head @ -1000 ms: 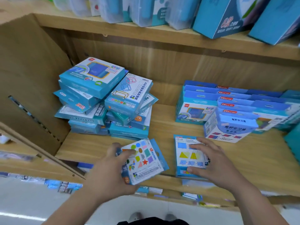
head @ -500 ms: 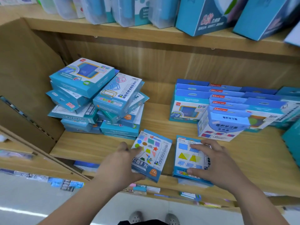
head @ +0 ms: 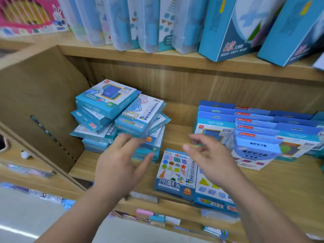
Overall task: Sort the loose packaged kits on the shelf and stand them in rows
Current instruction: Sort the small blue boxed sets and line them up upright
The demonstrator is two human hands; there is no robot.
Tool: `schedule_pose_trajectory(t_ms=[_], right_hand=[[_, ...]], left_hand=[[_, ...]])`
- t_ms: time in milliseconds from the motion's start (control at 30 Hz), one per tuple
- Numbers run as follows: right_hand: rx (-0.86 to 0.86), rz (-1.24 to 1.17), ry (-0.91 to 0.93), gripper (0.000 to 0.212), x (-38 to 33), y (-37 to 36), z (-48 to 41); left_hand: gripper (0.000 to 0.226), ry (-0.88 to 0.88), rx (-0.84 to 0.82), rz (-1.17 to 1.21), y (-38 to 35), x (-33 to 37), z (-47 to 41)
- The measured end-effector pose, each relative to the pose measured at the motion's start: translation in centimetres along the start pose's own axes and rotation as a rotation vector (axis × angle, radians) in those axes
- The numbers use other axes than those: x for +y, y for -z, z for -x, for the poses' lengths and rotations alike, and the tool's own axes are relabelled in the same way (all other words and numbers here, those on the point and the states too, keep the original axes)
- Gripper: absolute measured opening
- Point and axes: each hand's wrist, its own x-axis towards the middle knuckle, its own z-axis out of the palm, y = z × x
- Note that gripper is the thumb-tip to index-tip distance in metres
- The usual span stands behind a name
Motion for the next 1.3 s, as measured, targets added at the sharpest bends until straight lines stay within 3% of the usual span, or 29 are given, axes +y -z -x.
schedule_pose_trajectory(t_ms=[67, 133, 233, 333, 400, 500, 533, 700, 900, 1033, 1167, 1233, 1300], right_hand=[[-0.024, -0.261, -0.086, 0.044, -2.6, -1.5, -2.4], [-0.032, -0.458, -0.186, 0.057, -4.6, -3.2, -4.3], [-0.024, -0.560, -0.289, 0.082, -6.3, -5.4, -6.5], [0.041, -0.556, -0.344, 0.114, -7.8, -6.8, -7.9], [0.041, -0.607, -0.379, 0.103, -8.6, -7.2, -8.1], [0.043, -0.735, -0.390, 0.036, -8.5, -7.8, -8.5], [0.054, -0.743, -0.389, 0.029, -8.5, -7.9, -8.6], [0.122, -0.783, -0.350, 0.048, -8.2, -8.0, -8.8], [0.173, -0.884, -0.342, 0.047, -6.4, -6.6, -8.5], [0.191, -0.947, -0.371, 0.039, -5.3, -4.6, -7.9], [0.158, -0.979, -0.407, 0.019, -4.0, -2.9, -6.9], [0.109, -0.973, -0.420, 0.014, -3.3, -2.5, -6.2], [0.082, -0.983, -0.427, 0.010, -2.7, -2.5, -5.6]], left_hand=[[0.042, 0.008, 0.079, -0.059, 0.9, -1.3, -1.5], [0.048, -0.009, 0.116, -0.138, 1.1, -3.0, -2.8], [0.047, -0.046, 0.136, -0.250, 1.0, -4.9, -3.8], [0.055, 0.026, -0.010, -0.270, 1.0, -5.8, -4.5], [0.058, 0.053, -0.089, -0.274, 1.0, -6.3, -4.8], [0.056, 0.057, -0.103, -0.293, 1.2, -7.4, -4.9], [0.055, 0.067, -0.101, -0.300, 1.3, -7.7, -5.0], [0.054, 0.051, -0.104, -0.259, 1.7, -8.5, -5.1], [0.056, 0.038, -0.112, -0.244, 1.7, -8.1, -4.8], [0.052, 0.005, -0.014, -0.252, 1.8, -7.5, -4.4], [0.042, -0.152, 0.122, -0.099, 1.5, -5.8, -3.6], [0.050, -0.205, 0.026, 0.014, 1.0, -4.7, -3.3], [0.073, -0.217, -0.172, 0.071, 0.1, -3.5, -2.9]])
